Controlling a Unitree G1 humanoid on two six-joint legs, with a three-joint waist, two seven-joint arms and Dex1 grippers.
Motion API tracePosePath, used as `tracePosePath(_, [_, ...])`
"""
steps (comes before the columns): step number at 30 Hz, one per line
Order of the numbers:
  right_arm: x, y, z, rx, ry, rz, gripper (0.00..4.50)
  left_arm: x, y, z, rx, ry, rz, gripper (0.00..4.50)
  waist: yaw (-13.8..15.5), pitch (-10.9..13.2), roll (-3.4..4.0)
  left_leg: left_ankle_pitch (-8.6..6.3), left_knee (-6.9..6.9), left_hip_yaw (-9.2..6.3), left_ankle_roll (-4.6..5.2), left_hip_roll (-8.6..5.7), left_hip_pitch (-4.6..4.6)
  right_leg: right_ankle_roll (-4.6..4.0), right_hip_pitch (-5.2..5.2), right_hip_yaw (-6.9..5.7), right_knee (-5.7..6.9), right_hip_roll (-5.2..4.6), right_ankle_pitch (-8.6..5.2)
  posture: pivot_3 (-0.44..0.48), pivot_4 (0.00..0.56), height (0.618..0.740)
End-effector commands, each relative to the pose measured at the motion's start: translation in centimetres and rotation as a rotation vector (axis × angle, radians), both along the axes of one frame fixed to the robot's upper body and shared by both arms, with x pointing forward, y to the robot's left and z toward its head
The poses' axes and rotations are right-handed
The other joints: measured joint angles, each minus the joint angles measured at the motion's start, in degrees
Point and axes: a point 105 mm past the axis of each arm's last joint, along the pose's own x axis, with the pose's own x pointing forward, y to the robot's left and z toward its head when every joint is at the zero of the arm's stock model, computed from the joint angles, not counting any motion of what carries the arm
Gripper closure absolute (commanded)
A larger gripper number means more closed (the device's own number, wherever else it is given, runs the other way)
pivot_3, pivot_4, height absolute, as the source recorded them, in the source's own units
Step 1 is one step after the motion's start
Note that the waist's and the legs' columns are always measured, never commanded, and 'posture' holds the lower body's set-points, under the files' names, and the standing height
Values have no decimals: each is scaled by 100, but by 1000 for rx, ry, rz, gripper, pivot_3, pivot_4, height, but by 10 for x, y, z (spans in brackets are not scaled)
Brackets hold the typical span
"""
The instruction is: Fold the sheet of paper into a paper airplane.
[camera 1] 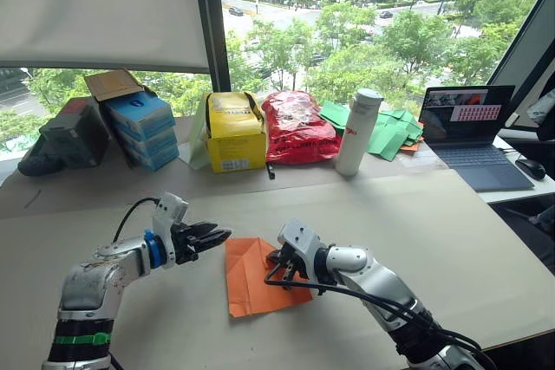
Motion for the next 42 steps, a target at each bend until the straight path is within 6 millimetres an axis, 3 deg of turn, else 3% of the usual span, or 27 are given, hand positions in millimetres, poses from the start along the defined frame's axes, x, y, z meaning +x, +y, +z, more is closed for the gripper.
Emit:
tracePosePath(1, [-2, 0, -13, -30, 36, -5, 4500, -10, -3, -3, -42, 65, 21, 300, 3, 0, 0, 0, 0, 0, -1, 0, 1, 0, 1, 0, 1, 0, 0, 0, 150, 740])
tracePosePath(7, [-1, 2, -11, -24, 29, -6, 4500, -15, -15, -22, -34, 147, 48, 300, 7, 0, 0, 3, 0, 0, -7, 0, 8, -1, 5, 6, 2, -1, 0, 0, 150, 740])
tracePosePath(13, [-1, 2, -10, -21, 28, -9, 4500, -14, -22, -21, -71, 144, 52, 300, 15, 0, 0, 3, -1, 0, -7, -1, 9, -1, 8, 10, 0, -3, 1, 0, 150, 740])
tracePosePath(18, [0, 2, -9, -20, 26, -14, 4500, -18, -32, -20, -98, 152, 16, 1676, 13, 0, 0, 3, -1, 0, -7, -1, 7, -1, 6, 11, 0, -3, 0, 0, 150, 740])
tracePosePath(26, [1, 2, -8, -14, 23, -21, 4500, -11, -33, -12, -99, 117, 18, 4467, 12, 0, 0, 3, -2, 0, -8, -1, 6, -2, 4, 12, -1, -3, 0, 0, 150, 740])
tracePosePath(31, [3, 2, -6, -2, 16, -36, 4500, -9, -35, -8, 21, 14, -28, 4467, 5, 0, 0, 3, -3, 0, -9, -1, 6, -2, 4, 13, -2, -3, 0, 0, 150, 740])
tracePosePath(39, [11, 3, 8, 73, -36, -74, 4500, -16, -53, -16, 387, -326, -240, 4467, 12, 3, 5, 3, -17, 0, -10, -1, 1, -4, -1, 22, -14, -8, 0, 0, 150, 740])
tracePosePath(42, [12, 3, 11, 86, -47, -82, 4500, -17, -56, -16, 447, -424, -289, 4467, 18, 4, 6, 3, -24, 0, -9, -1, -6, -5, -7, 21, -18, -10, 0, 0, 150, 740])
